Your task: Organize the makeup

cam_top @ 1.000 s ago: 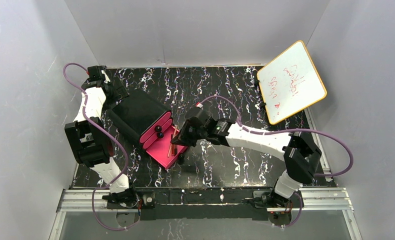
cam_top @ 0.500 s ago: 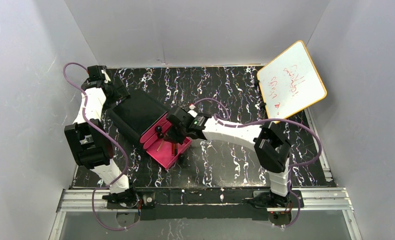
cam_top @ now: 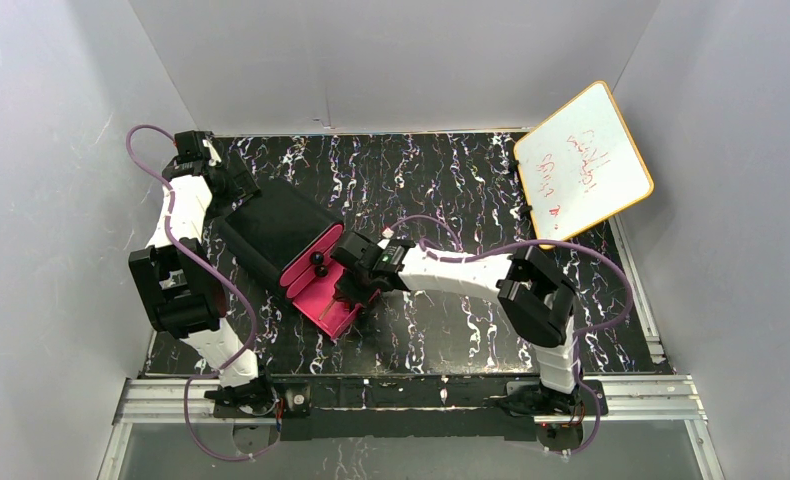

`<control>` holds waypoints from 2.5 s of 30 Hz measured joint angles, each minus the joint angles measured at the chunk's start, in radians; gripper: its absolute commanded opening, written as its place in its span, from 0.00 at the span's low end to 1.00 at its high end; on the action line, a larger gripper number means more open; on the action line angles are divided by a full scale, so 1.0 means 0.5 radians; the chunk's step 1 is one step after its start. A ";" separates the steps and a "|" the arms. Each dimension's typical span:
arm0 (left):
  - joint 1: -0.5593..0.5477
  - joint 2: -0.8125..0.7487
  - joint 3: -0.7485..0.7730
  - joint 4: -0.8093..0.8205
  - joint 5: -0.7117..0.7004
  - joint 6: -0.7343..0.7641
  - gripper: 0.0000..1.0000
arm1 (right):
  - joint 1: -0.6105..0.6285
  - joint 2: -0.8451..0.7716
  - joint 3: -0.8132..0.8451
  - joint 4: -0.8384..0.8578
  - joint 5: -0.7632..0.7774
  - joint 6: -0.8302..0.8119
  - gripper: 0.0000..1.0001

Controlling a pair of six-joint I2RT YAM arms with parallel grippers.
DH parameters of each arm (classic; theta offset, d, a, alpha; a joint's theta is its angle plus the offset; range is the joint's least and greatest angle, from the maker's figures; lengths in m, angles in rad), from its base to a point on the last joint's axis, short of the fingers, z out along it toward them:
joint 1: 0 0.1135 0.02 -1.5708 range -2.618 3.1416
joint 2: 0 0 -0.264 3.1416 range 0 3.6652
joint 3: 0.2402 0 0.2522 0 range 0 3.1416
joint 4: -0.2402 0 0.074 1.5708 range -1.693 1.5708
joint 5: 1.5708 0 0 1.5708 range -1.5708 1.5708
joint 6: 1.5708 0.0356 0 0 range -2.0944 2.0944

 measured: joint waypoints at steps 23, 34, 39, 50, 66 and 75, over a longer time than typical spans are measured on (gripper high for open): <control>-0.001 -0.004 -0.011 0.013 0.000 -0.004 0.98 | 0.017 0.142 0.012 0.050 0.076 -0.092 0.52; -0.001 -0.004 -0.011 0.012 -0.001 -0.006 0.98 | 0.139 -0.435 0.140 -0.080 0.546 -0.326 0.52; -0.001 -0.004 -0.011 0.012 -0.001 -0.006 0.98 | 0.197 -0.797 -0.050 -0.083 0.623 -0.465 0.54; -0.001 -0.004 -0.011 0.011 -0.002 -0.005 0.98 | 0.630 -0.896 -1.120 0.355 0.703 -1.982 0.80; -0.001 -0.004 -0.011 0.011 -0.005 -0.003 0.98 | 0.578 -0.835 -1.649 1.689 0.818 -3.156 0.83; -0.002 -0.004 -0.011 0.011 -0.005 0.000 0.99 | 0.475 -0.358 -1.518 2.172 0.577 -3.254 0.84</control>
